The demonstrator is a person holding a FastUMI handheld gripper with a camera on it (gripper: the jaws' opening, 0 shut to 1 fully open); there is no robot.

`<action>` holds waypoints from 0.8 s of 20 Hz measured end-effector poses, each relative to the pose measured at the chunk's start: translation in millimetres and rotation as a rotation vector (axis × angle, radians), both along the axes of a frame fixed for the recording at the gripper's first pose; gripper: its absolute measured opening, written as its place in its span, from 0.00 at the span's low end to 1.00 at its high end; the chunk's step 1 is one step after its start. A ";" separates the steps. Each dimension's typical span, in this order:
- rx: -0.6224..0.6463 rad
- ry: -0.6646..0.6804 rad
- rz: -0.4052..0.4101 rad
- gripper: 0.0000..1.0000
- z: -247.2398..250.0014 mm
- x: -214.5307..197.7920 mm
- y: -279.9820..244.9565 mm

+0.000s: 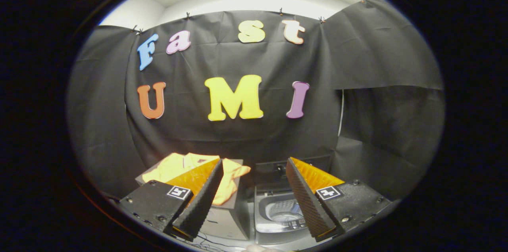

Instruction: Put the clothes into the washing machine and then close the washing machine lid.

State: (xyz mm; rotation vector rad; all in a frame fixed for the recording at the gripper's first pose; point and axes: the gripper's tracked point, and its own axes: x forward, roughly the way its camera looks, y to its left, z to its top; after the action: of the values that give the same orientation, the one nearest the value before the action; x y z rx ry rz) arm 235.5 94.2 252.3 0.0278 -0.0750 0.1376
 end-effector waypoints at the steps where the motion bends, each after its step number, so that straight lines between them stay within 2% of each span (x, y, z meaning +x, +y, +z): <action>1: -0.004 0.002 0.026 1.00 7.0 11.5 14.3; 8: 0.011 0.071 0.162 1.00 28.9 84.9 123.1; 14: -0.034 0.210 0.192 1.00 -4.6 138.2 204.0; 16: -0.059 0.248 0.179 1.00 -22.1 153.5 219.2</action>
State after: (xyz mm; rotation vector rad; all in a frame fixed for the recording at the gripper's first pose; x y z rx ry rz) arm 389.0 313.4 230.1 -0.0072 0.1792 0.3137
